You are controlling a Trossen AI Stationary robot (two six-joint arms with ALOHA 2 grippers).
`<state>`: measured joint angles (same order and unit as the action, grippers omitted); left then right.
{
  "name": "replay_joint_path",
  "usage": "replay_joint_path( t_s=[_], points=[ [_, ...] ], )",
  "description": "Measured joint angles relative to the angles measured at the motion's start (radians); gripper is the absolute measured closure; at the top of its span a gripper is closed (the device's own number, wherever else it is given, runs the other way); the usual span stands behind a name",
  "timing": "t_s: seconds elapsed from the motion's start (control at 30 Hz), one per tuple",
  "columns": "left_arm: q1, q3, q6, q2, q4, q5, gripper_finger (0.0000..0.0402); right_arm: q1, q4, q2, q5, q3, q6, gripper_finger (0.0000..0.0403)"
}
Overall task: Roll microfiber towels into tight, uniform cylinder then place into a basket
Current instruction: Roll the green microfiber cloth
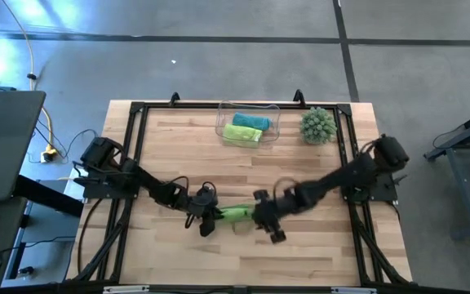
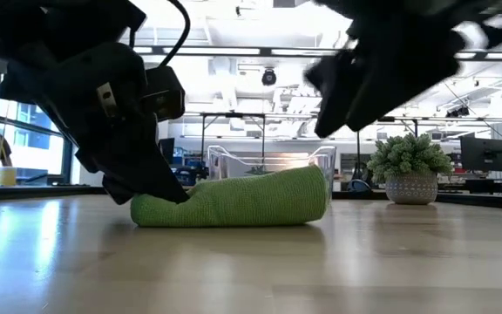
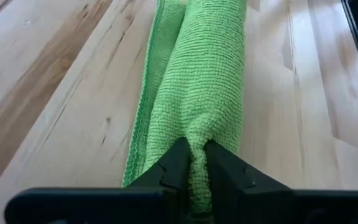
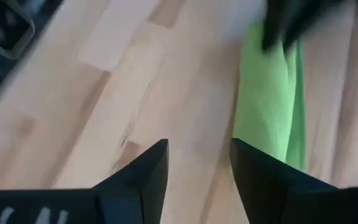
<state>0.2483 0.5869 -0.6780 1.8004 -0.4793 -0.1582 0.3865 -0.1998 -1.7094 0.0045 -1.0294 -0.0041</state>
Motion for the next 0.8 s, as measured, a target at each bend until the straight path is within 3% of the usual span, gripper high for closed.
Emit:
replay_joint_path(
  t_s=[0.1,0.17,0.8],
  points=[
    [-0.006,0.000,0.003,0.000,0.000,0.000,0.0354,0.081,0.037,-0.029,0.211,0.000,-0.134,0.0238],
    [-0.007,-0.001,0.021,0.001,-0.008,0.000,0.0351,0.101,0.061,-0.049,0.273,0.000,-0.159,0.0238],
    [-0.006,-0.002,0.028,0.003,-0.050,0.023,0.0348,0.022,0.117,-0.207,0.382,-0.004,-0.134,0.0238]
  ],
)
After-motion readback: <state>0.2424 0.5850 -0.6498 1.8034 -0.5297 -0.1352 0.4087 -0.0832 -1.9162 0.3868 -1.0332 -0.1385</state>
